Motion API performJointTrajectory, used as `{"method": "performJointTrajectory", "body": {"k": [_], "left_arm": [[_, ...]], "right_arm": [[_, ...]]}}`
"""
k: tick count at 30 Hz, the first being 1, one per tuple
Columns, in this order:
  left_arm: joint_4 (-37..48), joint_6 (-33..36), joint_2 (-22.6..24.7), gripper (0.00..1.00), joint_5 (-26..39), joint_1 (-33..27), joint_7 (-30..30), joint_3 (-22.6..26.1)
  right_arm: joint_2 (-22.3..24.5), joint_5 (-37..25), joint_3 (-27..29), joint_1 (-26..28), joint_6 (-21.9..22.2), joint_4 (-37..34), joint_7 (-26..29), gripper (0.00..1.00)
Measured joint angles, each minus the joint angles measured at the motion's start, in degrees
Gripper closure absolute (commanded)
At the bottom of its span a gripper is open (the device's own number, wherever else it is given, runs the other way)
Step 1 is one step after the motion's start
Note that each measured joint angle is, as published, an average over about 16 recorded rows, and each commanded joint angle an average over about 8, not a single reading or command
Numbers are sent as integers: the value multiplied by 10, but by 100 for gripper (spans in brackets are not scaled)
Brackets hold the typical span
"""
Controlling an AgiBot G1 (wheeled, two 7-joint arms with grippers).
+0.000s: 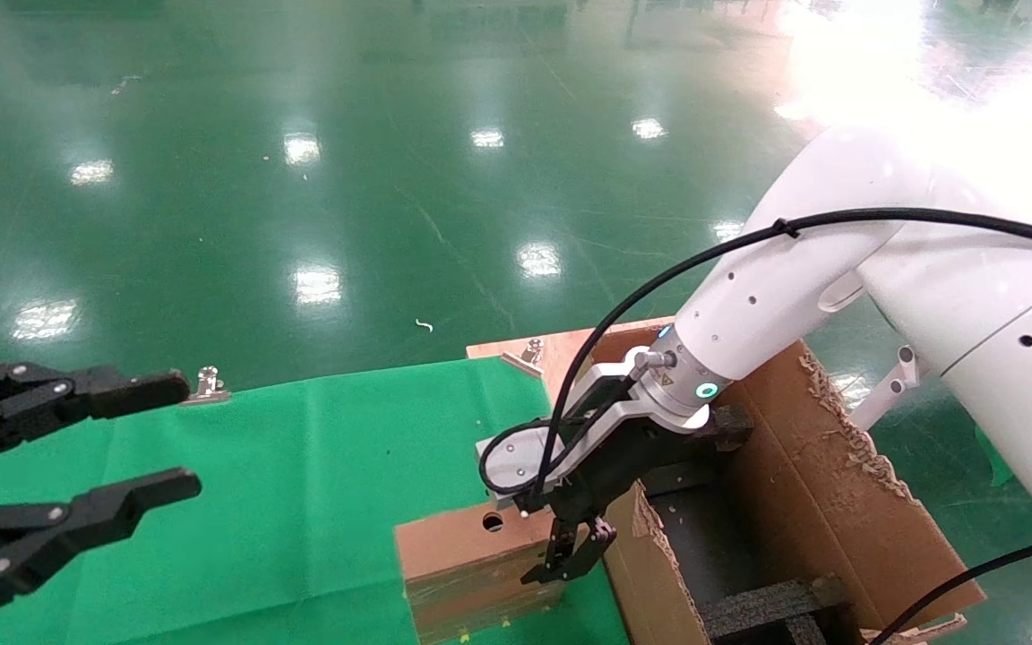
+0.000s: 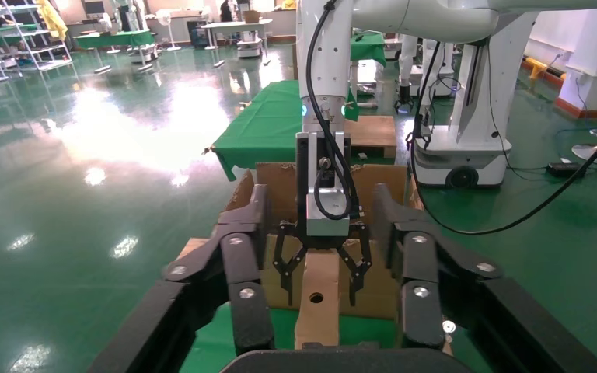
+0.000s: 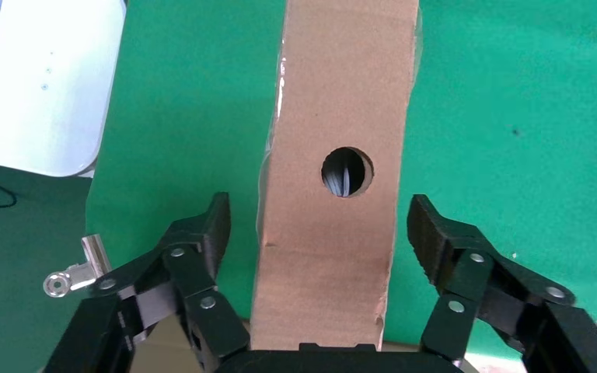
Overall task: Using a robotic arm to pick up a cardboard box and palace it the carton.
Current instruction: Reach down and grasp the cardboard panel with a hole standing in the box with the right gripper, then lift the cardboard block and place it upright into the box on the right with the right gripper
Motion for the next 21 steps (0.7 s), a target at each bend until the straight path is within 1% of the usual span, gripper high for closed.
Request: {"method": "performJointTrajectory", "body": {"k": [21], "left_arm": [[0,0,0,0,0,0,0,0]], "right_arm": [[4,6,4,3,0,-4,4,100]]}}
